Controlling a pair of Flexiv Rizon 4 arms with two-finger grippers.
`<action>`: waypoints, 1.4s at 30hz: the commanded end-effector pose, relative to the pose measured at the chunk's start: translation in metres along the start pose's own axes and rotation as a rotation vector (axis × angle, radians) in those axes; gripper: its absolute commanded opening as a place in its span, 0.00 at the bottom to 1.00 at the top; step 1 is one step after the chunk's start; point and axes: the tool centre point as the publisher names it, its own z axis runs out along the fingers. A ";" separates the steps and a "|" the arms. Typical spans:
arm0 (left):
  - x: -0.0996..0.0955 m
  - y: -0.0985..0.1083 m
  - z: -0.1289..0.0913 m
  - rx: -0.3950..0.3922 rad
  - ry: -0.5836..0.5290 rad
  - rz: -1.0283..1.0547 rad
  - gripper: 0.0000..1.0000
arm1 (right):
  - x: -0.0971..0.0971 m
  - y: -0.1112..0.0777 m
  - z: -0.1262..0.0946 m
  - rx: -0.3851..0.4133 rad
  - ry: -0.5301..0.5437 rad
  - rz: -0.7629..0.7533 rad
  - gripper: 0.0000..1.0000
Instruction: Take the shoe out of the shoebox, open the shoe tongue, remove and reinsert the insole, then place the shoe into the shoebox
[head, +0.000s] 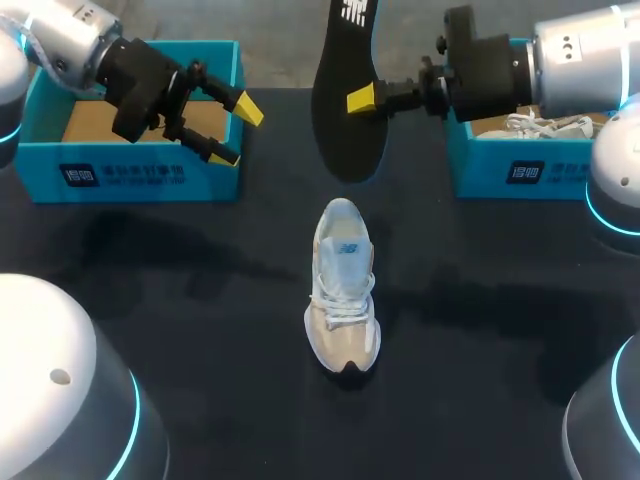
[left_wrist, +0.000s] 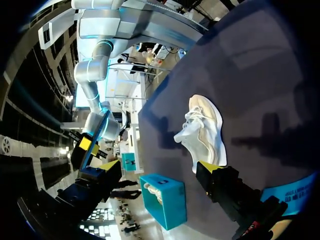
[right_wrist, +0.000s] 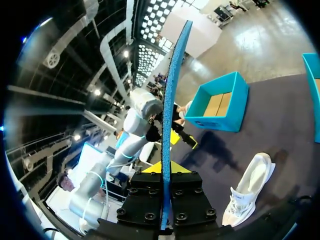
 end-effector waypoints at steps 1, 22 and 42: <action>0.000 0.001 0.000 -0.005 0.014 -0.004 1.00 | -0.005 0.004 0.002 -0.049 0.019 -0.048 0.00; 0.031 0.029 -0.005 -0.044 0.052 -0.021 1.00 | -0.058 0.030 0.033 -0.063 0.078 -0.232 0.00; 0.079 0.059 0.022 -0.054 0.100 -0.050 1.00 | -0.109 0.010 0.040 -0.058 0.028 -0.302 0.00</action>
